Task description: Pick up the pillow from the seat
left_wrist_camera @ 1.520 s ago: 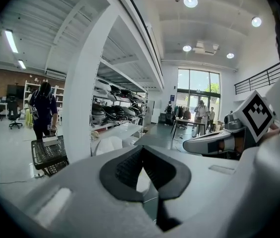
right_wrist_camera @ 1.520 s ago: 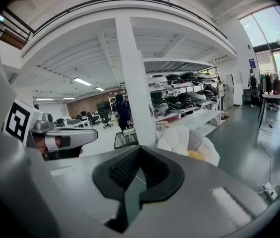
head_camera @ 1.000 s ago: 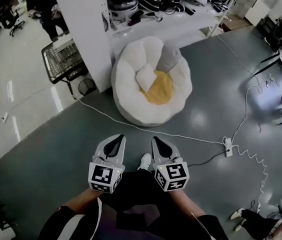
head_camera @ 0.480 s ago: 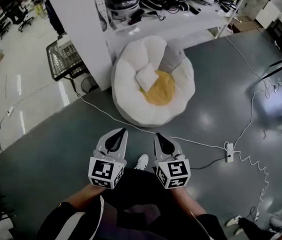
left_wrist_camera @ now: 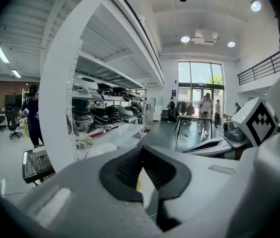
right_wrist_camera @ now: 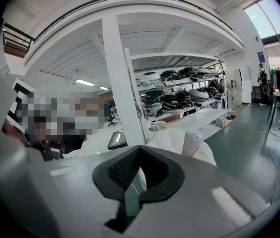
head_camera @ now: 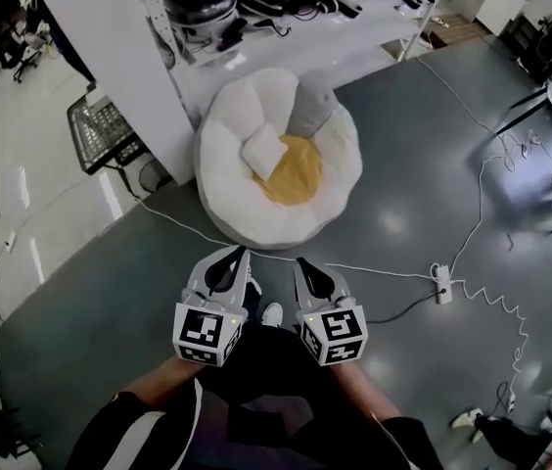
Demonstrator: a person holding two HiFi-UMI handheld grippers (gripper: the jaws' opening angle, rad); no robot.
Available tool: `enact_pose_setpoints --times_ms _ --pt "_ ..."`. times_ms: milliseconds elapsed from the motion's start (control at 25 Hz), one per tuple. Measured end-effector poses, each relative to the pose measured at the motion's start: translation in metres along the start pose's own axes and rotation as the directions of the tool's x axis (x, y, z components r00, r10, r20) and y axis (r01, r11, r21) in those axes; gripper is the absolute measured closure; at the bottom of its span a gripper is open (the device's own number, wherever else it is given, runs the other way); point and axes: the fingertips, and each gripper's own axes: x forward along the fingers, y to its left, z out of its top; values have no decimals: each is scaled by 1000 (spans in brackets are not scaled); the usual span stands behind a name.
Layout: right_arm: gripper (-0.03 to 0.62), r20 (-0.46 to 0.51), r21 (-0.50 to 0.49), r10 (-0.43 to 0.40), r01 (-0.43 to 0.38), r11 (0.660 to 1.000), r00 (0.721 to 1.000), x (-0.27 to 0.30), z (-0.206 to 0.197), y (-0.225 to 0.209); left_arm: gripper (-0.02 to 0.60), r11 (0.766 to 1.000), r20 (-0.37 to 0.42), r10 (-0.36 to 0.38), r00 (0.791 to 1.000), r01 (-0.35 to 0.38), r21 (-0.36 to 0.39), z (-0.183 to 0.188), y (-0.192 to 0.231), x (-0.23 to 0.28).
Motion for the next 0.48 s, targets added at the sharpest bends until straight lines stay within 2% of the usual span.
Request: enact_pose_setpoints --times_ms 240,480 --pt "592 -19 -3 -22 22 1000 1000 18 6 -17 580 1000 2 -26 1000 26 -11 5 7 31" --pt "592 -59 -20 -25 24 1000 998 60 13 -35 580 999 -24 -33 999 32 -42 -3 34 70"
